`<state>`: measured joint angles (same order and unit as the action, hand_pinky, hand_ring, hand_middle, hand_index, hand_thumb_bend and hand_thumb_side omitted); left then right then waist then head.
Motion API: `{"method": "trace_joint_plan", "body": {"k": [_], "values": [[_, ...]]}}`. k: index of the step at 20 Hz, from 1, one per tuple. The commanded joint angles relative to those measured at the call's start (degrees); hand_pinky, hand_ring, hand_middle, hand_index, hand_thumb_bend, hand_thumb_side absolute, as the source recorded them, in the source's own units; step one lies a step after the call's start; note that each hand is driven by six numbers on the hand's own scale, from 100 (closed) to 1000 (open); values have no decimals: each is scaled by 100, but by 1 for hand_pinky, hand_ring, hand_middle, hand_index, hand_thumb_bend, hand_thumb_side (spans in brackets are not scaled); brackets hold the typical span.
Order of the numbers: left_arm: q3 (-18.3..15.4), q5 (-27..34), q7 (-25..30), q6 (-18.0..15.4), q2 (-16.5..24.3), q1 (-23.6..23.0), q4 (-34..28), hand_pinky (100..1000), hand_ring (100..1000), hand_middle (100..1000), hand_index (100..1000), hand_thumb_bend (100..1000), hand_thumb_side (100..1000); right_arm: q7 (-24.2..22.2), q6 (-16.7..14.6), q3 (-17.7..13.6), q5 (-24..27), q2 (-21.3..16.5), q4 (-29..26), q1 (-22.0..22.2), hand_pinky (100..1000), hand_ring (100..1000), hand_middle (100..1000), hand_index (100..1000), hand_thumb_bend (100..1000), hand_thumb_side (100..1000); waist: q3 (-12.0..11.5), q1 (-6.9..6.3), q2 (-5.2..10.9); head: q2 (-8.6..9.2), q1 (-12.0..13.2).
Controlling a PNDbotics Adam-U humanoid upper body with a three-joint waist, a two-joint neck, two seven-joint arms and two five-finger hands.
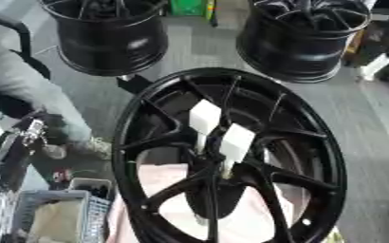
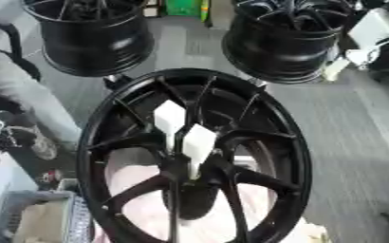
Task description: Pull the pin out of the wheel hub.
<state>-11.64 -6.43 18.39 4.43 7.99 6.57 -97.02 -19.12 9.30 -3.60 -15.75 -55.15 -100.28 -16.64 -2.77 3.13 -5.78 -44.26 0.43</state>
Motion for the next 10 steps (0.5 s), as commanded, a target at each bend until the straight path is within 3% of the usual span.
{"method": "trace_joint_plan", "body": {"k": [1,2,3,4,7,8,9,10], "values": [[-68,-4,-56,-16,105,48,-103,659,618,636,729,100,805,658,186,-641,-298,56,162,550,121,464,511,565,100,100,36,-21,29,14,66],[-73,-1,-63,-19,105,51,-101,659,618,636,729,100,805,822,273,-777,-468,206,229,791,154,482,521,579,100,100,49,-27,23,14,71],[-75,1,-68,-22,102,54,-100,659,618,635,729,100,805,967,358,-898,-628,372,287,995,284,543,583,651,100,100,66,-35,17,14,76],[-77,3,-70,-23,98,57,-98,659,618,636,729,100,805,1130,453,-1033,-790,581,345,1199,325,560,600,670,100,100,82,-44,9,14,84],[-87,8,-78,-38,93,66,-96,659,618,635,729,100,803,1556,723,-1397,-1209,1189,464,1656,509,685,754,841,100,100,110,-79,-7,14,92],[-95,8,-87,-44,95,69,-95,659,618,635,729,100,802,1685,811,-1519,-1301,1400,485,1779,541,713,775,862,100,281,114,-88,-13,14,87],[-101,10,-96,-49,98,69,-91,659,618,635,728,100,802,1786,874,-1610,-1356,1566,495,1876,672,807,848,915,100,457,118,-93,-17,14,85],[-104,12,-101,-53,102,67,-86,659,618,635,728,100,802,1895,957,-1717,-1401,1734,528,1971,725,849,880,930,100,500,125,-97,-20,14,86]]}}
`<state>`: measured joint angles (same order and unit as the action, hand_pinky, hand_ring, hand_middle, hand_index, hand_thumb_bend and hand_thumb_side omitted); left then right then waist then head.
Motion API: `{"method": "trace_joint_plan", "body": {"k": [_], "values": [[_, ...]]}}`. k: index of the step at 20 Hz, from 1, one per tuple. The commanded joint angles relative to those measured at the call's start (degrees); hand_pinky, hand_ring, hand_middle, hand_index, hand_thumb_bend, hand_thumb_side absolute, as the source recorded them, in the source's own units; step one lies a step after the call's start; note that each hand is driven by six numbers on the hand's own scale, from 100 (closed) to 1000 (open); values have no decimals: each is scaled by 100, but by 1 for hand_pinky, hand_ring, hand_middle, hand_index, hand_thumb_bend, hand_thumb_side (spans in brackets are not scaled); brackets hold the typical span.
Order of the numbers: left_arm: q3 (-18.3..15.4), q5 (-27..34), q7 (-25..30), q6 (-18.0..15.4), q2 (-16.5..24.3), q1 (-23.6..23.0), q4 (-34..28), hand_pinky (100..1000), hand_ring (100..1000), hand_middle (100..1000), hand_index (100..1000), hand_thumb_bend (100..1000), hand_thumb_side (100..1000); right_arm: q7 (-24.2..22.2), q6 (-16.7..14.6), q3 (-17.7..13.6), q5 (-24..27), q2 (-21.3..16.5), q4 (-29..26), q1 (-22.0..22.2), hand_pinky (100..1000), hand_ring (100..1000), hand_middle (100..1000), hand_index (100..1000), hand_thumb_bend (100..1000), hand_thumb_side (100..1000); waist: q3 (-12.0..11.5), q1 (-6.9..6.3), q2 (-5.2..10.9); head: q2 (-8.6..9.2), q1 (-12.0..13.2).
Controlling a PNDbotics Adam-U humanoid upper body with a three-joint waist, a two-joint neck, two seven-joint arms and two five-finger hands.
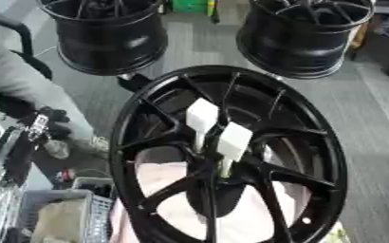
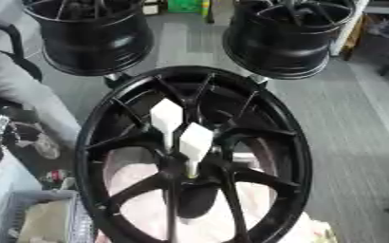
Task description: Pull the pin out of the wheel hub.
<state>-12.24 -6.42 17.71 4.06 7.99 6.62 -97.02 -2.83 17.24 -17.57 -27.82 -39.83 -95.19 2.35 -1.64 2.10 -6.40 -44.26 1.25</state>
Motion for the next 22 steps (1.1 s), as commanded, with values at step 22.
{"method": "trace_joint_plan", "body": {"k": [22], "values": [[-15,38,8,-41,37,79,-87,661,620,635,728,100,804,2885,-428,67,434,1964,-1042,143,540,774,853,859,100,539,-42,-67,30,14,-130]]}}
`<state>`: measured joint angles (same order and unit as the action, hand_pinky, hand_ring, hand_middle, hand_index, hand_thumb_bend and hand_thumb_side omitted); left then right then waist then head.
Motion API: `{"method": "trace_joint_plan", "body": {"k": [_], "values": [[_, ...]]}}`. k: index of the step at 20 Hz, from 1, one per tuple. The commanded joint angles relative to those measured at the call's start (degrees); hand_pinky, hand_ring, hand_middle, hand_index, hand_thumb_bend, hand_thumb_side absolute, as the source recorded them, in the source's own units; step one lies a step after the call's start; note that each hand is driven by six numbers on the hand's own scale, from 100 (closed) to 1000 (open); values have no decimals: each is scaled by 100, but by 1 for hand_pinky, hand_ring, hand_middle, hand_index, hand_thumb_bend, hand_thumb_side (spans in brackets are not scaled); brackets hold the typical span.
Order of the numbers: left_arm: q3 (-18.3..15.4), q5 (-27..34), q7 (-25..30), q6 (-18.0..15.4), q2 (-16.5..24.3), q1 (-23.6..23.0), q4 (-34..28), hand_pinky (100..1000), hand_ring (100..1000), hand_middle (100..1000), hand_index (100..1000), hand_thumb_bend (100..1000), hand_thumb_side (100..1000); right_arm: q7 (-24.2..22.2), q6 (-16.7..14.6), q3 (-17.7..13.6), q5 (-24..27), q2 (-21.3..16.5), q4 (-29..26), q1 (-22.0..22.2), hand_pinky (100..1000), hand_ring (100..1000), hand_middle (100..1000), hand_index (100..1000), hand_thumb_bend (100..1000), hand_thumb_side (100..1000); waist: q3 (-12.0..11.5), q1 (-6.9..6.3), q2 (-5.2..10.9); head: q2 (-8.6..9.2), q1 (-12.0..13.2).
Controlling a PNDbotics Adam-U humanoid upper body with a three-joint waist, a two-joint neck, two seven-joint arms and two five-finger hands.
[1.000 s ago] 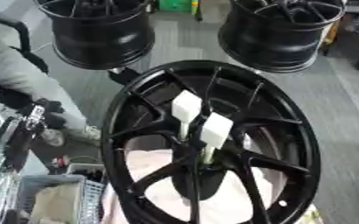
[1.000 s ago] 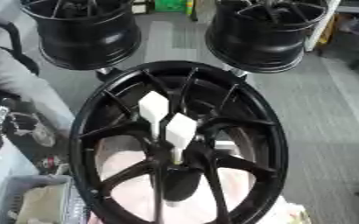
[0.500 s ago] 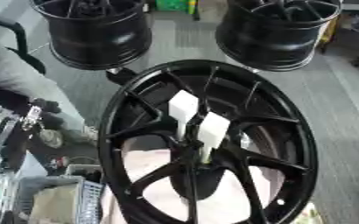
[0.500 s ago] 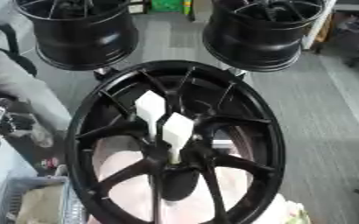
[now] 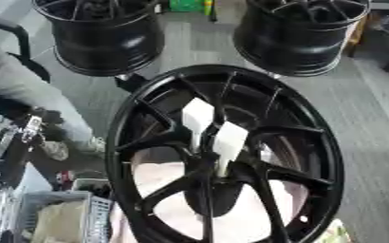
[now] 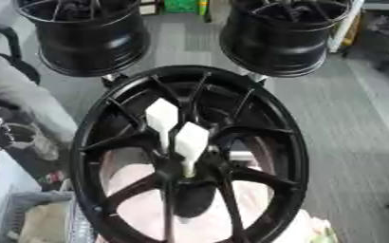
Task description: Pull the pin out of the wheel hub.
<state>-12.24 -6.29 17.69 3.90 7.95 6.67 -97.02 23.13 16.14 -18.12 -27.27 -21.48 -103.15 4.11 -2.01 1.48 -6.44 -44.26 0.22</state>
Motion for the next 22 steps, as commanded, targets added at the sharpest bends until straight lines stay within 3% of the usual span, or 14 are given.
{"method": "trace_joint_plan", "body": {"k": [1,6,11,22], "values": [[-16,27,14,-26,36,72,-89,661,620,634,728,100,804,456,-488,196,599,250,-264,-43,532,768,848,855,100,552,-11,-9,33,14,-25],[-3,24,38,-28,17,72,-92,661,621,635,728,100,805,1071,-1250,494,1493,775,-44,-162,496,725,809,829,100,646,-9,-19,32,14,-45],[3,22,56,-30,12,71,-91,661,621,635,727,100,806,1473,-1679,775,2150,1048,342,-273,479,701,785,813,100,707,-21,-19,24,14,-59],[-6,15,66,-51,13,58,-85,662,622,635,725,100,804,1575,-1820,905,2350,1166,693,-381,475,695,780,816,100,737,-12,-30,17,14,-41]]}}
